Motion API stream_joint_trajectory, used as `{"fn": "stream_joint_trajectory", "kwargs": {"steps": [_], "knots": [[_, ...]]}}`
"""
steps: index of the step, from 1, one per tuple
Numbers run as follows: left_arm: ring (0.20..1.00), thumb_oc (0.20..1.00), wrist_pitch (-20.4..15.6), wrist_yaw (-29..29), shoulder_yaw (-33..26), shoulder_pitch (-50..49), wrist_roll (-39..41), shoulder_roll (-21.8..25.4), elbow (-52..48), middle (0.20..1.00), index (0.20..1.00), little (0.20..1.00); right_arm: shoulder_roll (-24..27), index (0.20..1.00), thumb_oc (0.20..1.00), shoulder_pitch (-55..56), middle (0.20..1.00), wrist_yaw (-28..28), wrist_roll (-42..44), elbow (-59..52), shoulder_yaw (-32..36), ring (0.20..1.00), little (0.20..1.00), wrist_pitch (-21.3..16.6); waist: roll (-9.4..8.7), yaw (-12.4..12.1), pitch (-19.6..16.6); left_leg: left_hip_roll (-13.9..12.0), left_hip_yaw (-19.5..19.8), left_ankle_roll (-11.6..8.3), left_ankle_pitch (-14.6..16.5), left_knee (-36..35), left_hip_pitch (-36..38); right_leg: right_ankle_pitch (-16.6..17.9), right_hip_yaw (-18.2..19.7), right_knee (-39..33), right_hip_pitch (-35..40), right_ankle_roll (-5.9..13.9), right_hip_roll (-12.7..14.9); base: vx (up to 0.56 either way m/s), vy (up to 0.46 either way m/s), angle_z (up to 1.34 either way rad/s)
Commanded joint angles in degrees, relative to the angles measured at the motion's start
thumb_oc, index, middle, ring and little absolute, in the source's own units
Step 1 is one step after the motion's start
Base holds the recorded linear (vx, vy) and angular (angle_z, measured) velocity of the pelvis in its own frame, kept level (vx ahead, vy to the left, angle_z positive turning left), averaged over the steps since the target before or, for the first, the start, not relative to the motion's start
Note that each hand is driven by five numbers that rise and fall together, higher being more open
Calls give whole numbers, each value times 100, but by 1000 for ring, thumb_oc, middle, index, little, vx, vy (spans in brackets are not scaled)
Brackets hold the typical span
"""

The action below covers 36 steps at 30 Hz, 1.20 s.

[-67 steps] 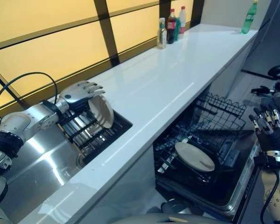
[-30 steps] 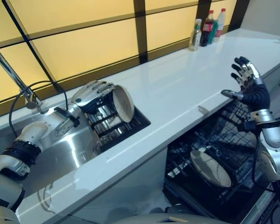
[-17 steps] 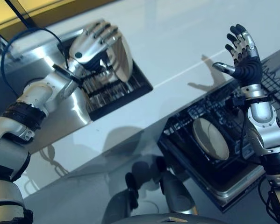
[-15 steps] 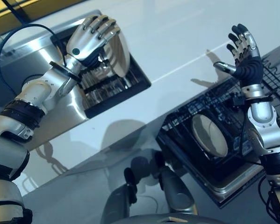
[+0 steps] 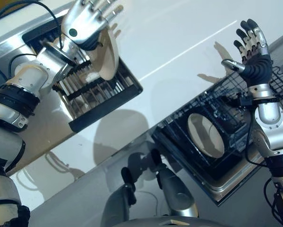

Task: Pick up plates and place into dishwasher.

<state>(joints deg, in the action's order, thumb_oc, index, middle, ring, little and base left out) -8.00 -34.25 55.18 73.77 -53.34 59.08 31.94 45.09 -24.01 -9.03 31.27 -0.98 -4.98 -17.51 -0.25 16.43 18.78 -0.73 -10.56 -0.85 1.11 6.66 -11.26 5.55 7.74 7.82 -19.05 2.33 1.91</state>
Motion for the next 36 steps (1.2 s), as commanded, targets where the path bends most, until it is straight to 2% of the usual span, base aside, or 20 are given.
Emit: {"fn": "stream_joint_trajectory", "kwargs": {"steps": [1,3,6,7,8,9,15,24,30,36], "knots": [[1000,1000,215,929,217,580,50,281,-56,1000,1000,1000,525,1000,1000,-292,1000,163,303,-103,458,1000,1000,-145,314,128,-332,-338,97,-201,-432,-499,-156,-625,5,611,-130,289,5,56,55,-12],[1000,1000,100,1544,403,691,198,267,-9,1000,1000,1000,573,1000,1000,-334,1000,265,335,-40,450,1000,1000,-126,365,169,-322,-329,63,-202,-422,-517,-101,-637,23,611,-105,291,19,52,69,-10],[1000,1000,173,2259,722,901,452,319,-216,1000,1000,1000,740,1000,1000,-495,1000,314,421,21,374,1000,1000,-24,449,211,-309,-300,51,-209,-415,-546,-22,-660,56,605,-62,289,30,61,82,-5],[856,856,186,2480,807,984,459,336,-287,856,856,856,790,1000,1000,-533,1000,334,445,31,352,1000,1000,16,482,225,-309,-288,49,-208,-407,-547,9,-672,69,607,-37,288,37,76,63,-10],[555,555,180,2603,879,1046,436,355,-317,555,555,555,815,1000,1000,-549,1000,365,466,47,344,1000,1000,28,506,236,-312,-280,49,-209,-404,-548,33,-679,81,607,-16,287,41,80,59,-11],[200,200,198,2711,943,1111,507,370,-336,200,200,200,833,1000,1000,-552,1000,403,485,57,333,1000,1000,30,529,249,-316,-273,48,-210,-397,-547,56,-691,95,608,4,289,48,61,45,-12],[200,200,299,2981,1148,1455,869,452,-641,200,200,200,840,1000,1000,-474,1000,495,496,79,346,1000,1000,-29,577,251,-305,-261,53,-206,-366,-563,144,-748,74,602,101,290,81,22,14,-3],[200,200,111,2818,1148,1410,1026,637,-671,200,200,200,828,1000,1000,-379,1000,594,553,74,435,1000,1000,82,615,210,-368,-246,107,-193,-328,-563,274,-826,39,615,261,298,122,3,0,0],[200,200,54,2286,968,1158,1408,810,-752,200,200,200,690,1000,1000,-141,1000,568,511,19,514,1000,1000,108,563,130,-564,-247,115,-171,-261,-596,492,-854,-32,515,540,335,172,41,-19,0],[200,200,-270,1760,562,650,1649,1042,-802,200,200,200,464,1000,1000,204,1000,501,390,-21,595,1000,1000,197,545,11,-890,-241,135,-153,-152,-613,806,-873,-66,320,967,361,184,88,-28,3]]}}
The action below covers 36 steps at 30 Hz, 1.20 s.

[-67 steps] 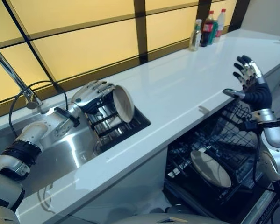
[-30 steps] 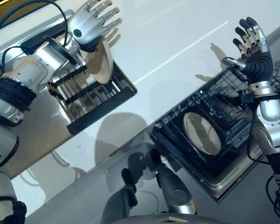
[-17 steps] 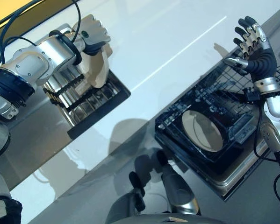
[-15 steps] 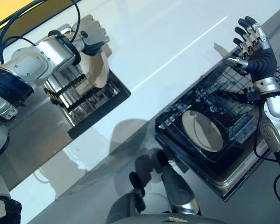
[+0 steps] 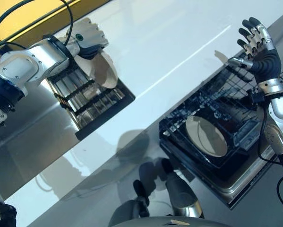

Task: Pick up plates and place into dishwasher.

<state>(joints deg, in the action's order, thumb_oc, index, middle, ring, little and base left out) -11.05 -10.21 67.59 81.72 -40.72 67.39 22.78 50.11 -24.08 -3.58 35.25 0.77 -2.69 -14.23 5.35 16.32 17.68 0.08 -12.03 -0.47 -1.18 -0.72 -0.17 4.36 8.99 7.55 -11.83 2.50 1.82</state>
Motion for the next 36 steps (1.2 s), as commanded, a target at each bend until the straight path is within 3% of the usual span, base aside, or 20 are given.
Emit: {"fn": "stream_joint_trajectory", "kwargs": {"steps": [1,8,12,18,22,25,29,36], "knots": [[200,200,-26,-754,-724,-204,548,312,90,200,200,200,-57,1000,1000,299,1000,-41,15,-202,407,1000,1000,-122,-26,-8,-856,-329,285,-191,98,134,-244,-744,-211,314,325,359,201,85,-45,4],[200,200,-324,-1311,-1430,-738,1223,543,-180,200,200,200,-295,1000,1000,863,1000,-215,64,-296,583,1000,1000,-173,-75,-184,-1257,-344,336,-172,174,116,34,-716,-344,181,683,399,211,53,-34,9],[200,200,-617,-1398,-2297,-1353,1403,571,-336,200,200,200,-454,1000,1000,1069,1000,-318,42,-351,665,1000,1000,-195,-155,-302,-1439,-330,384,-150,235,168,152,-616,-376,144,841,443,214,-18,-34,5],[200,200,-886,-1639,-3713,-2339,2388,336,-261,200,200,200,-741,1000,1000,1385,1000,-352,57,-310,775,1000,1000,-484,-269,-406,-1612,-269,410,-91,295,247,231,-427,-326,164,906,499,199,-90,-26,-1],[200,200,-1115,-1501,-5022,-3492,2700,-158,-606,200,200,200,-966,1000,1000,1651,1000,-441,-139,-428,911,1000,1000,-566,-348,-461,-1710,-213,448,-51,297,214,286,-282,-277,162,914,514,173,-103,-16,1],[200,200,-1144,-1343,-5606,-4163,2775,-508,-1007,200,200,200,-1105,1000,1000,1790,1000,-493,-150,-477,1063,1000,1000,-607,-373,-473,-1762,-157,501,-19,313,164,324,-197,-266,167,912,524,159,-89,-7,5],[200,200,-1230,-999,-6118,-4780,3321,-1102,-1471,200,200,200,-1331,1000,1000,1975,1000,-628,-530,-494,1174,1000,1000,-675,-400,-474,-1807,-103,544,27,309,77,372,-116,-236,171,897,545,141,-84,-6,1],[200,200,-1139,-141,-6337,-5243,4784,-2412,-2291,200,200,200,-1620,1000,1000,1944,1000,-304,-668,-649,1081,1000,1000,-733,-437,-475,-1841,-49,558,90,336,35,405,-90,-198,108,896,527,96,-76,-13,1]]}}
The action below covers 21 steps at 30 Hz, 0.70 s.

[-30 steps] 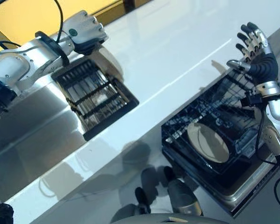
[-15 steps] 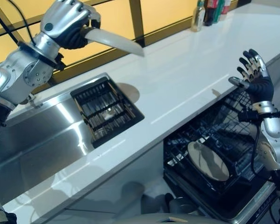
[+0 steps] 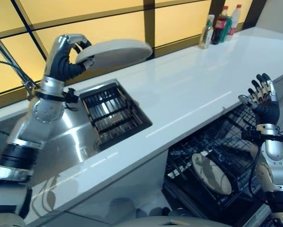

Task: Pick up plates and place into dishwasher.

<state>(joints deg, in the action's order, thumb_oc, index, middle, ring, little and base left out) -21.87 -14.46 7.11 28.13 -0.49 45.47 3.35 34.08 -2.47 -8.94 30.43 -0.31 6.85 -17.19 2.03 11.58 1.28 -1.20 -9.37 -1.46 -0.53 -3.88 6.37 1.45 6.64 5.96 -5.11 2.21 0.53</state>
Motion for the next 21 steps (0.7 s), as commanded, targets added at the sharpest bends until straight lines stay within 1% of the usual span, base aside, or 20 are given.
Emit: {"fn": "stream_joint_trajectory", "kwargs": {"steps": [1,4,7,9,11,15,19,21], "knots": [[200,200,-7,426,-266,100,973,-374,-435,200,200,200,-13,1000,1000,-228,1000,406,-143,-606,93,1000,1000,-433,-112,5,-197,87,297,196,276,357,-252,203,51,261,221,552,212,-62,-14,-2],[200,200,159,671,-107,106,1153,-700,-598,200,200,200,36,1000,1000,-315,1000,868,-161,-785,-51,1000,1000,-369,-129,16,-203,97,302,213,283,368,-261,211,71,275,195,551,191,-56,-18,-3],[200,200,339,856,147,267,1424,-910,-548,200,200,200,145,1000,1000,-584,1000,942,-402,-799,-325,1000,1000,-300,-147,6,-236,107,303,220,265,322,-248,209,49,242,201,553,191,-27,-15,-5],[200,200,386,838,296,369,1309,-1001,-434,200,200,200,166,1000,1000,-815,1000,1025,-395,-770,-507,1000,1000,-194,-146,1,-247,114,291,229,269,318,-248,208,53,241,196,561,198,-14,-6,-5],[200,200,415,898,429,443,1475,-1055,-313,200,200,200,137,1000,1000,-1015,1000,1116,-358,-809,-703,1000,1000,-68,-147,-12,-254,125,268,243,275,322,-250,212,65,244,188,572,203,-8,-3,-2],[200,200,445,924,561,515,1495,-1161,-176,200,200,200,-10,1000,1000,-1325,1000,910,-574,-785,-1032,1000,1000,182,-148,-46,-262,138,255,265,287,325,-242,202,74,213,194,573,204,0,0,0],[200,200,481,901,633,493,1429,-1243,-93,200,200,200,-166,1000,1000,-1702,1000,767,-517,-770,-1260,1000,1000,448,-144,-103,-258,172,251,291,321,352,-230,193,98,154,219,566,201,0,0,0],[200,200,459,889,655,505,1347,-1236,-53,200,200,200,-212,1000,1000,-1817,1000,814,-431,-776,-1322,1000,1000,536,-143,-127,-252,181,250,301,327,358,-229,197,105,169,217,570,200,-2,6,-2]]}}
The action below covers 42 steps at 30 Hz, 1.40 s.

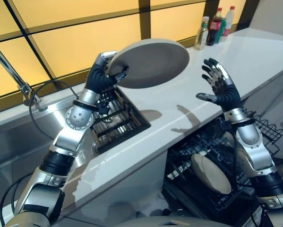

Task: Pick up plates and place into dishwasher.

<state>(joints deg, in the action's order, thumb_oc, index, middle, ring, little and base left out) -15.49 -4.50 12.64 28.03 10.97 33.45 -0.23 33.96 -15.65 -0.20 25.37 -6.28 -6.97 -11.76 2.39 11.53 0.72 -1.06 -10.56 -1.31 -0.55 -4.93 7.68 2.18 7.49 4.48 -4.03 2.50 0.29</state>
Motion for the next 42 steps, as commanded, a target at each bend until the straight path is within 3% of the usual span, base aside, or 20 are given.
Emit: {"fn": "stream_joint_trajectory", "kwargs": {"steps": [1,11,20,31,33,35,36,42], "knots": [[200,200,-184,-105,117,523,185,-32,306,200,200,200,-210,1000,1000,-552,1000,-64,94,-194,25,1000,1000,18,-179,-142,-196,172,374,289,326,467,-372,123,20,334,105,547,232,-7,11,-3],[200,200,-246,-151,198,627,113,-145,327,200,200,200,-315,1000,1000,-831,1000,325,367,-354,-229,1000,1000,383,-214,-207,-170,216,445,346,335,463,-389,141,10,445,45,576,279,0,0,0],[200,200,-254,-119,392,706,109,-319,412,200,200,200,-479,1000,1000,-1334,1000,347,369,-406,-630,1000,1000,666,-230,-287,-188,220,472,345,313,438,-395,127,12,376,67,585,308,0,0,0],[200,200,-220,-21,490,666,94,-459,417,200,200,200,-769,1000,1000,-1600,1000,235,548,-395,-736,1000,1000,710,-236,-389,-195,218,513,355,314,433,-411,106,-43,368,85,600,346,0,3,3],[200,200,-240,-6,499,672,112,-503,448,200,200,200,-799,871,871,-1615,871,313,534,-400,-765,871,871,714,-239,-389,-199,217,517,356,305,425,-413,102,-45,353,83,596,344,-1,1,2],[200,200,-243,9,508,680,154,-532,448,200,200,200,-797,300,300,-1618,300,375,497,-445,-802,300,300,733,-240,-385,-199,216,512,353,294,426,-416,106,-46,343,83,595,346,0,0,0],[200,200,-213,10,520,694,180,-560,426,200,200,200,-800,200,200,-1633,200,407,448,-456,-832,200,200,727,-242,-386,-202,216,512,351,293,424,-417,100,-42,327,88,596,349,0,0,0],[200,200,-167,36,572,716,184,-672,414,200,200,200,-805,200,200,-1805,200,385,368,-413,-932,200,200,828,-247,-400,-208,207,516,340,290,425,-415,72,-40,275,112,581,344,0,0,0]]}}
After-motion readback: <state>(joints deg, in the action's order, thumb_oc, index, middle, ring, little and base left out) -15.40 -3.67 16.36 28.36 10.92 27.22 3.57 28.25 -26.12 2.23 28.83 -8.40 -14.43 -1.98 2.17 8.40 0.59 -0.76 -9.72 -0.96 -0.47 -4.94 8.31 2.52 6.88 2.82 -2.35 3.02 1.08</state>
